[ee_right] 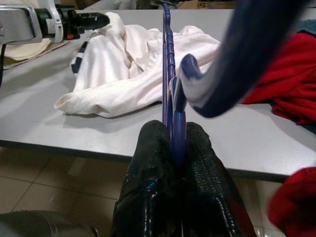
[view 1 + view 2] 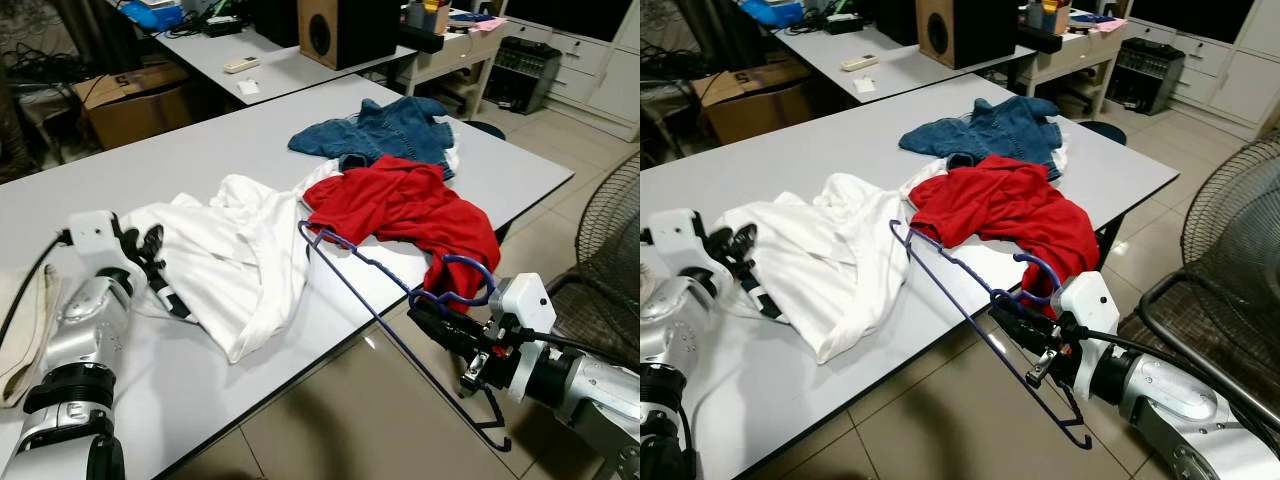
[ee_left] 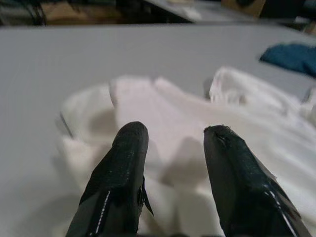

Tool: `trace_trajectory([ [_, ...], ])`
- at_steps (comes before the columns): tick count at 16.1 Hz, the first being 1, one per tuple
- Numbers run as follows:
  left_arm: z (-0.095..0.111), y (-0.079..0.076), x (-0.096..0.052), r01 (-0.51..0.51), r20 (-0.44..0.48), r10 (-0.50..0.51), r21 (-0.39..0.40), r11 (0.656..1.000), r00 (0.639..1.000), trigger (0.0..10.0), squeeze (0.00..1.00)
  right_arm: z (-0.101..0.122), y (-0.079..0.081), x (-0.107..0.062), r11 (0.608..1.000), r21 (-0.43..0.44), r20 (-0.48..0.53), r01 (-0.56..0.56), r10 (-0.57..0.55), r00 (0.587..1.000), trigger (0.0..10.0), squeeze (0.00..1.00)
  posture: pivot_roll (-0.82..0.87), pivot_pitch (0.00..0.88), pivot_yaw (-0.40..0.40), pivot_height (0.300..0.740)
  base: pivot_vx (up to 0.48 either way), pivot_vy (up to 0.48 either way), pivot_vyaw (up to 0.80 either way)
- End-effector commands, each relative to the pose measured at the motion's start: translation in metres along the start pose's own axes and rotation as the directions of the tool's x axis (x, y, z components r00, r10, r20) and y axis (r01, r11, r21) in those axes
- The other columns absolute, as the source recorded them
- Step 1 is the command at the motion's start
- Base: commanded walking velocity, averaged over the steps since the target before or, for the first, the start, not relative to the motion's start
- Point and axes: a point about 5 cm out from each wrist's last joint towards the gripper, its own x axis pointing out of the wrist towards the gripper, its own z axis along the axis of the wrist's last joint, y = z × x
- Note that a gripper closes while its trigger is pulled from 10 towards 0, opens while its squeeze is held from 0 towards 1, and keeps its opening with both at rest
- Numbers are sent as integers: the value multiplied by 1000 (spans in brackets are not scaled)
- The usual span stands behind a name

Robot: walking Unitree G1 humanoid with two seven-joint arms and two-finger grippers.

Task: Hang hanger

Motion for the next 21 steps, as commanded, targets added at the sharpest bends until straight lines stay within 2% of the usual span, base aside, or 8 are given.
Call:
trace_trajectory([
  [1, -2, -2, 2, 3, -18, -3, 2, 1000, 1000, 10000, 0, 0, 1, 0, 1000, -9, 2, -1, 1, 1000, 10000, 0, -79, 0, 84, 740, 0, 0, 0],
  [3, -13, -1, 1, 9, -85, -5, 53, 999, 996, 10000, 0, -1, 6, 1, 1000, -6, 1, -20, 20, 1000, 10000, 0, -80, 0, 91, 740, 0, 0, 0],
  [7, -14, -2, 3, 8, -84, -3, 52, 999, 996, 9922, 0, -2, 6, 1, 999, -9, -9, -31, 31, 999, 10000, 0, -76, 0, 86, 740, 0, 0, 0],
  [8, -12, -4, 3, 28, -66, -26, 23, 999, 997, 78, 0, -2, 5, 1, 999, -11, -10, -31, 31, 999, 10000, 0, -74, 0, 84, 740, 0, 0, 0],
  [10, -14, -11, 3, 81, -65, -81, 5, 997, 995, 0, 0, -2, 3, 2, 999, -20, -10, -33, 33, 999, 10000, 0, -70, 0, 81, 740, 0, 0, 0],
  [13, -14, -13, 5, 98, -83, -97, 10, 995, 992, 0, 0, 3, -2, 5, 999, -33, 1, -32, 32, 999, 10000, 0, -64, 0, 82, 740, 0, 0, 0],
  [21, -14, -13, 5, 71, -60, -72, -26, 997, 996, 0, 0, 3, -8, 7, 999, -35, 15, 17, -17, 1000, 10000, 0, -53, 0, 92, 740, 0, 0, 0],
])
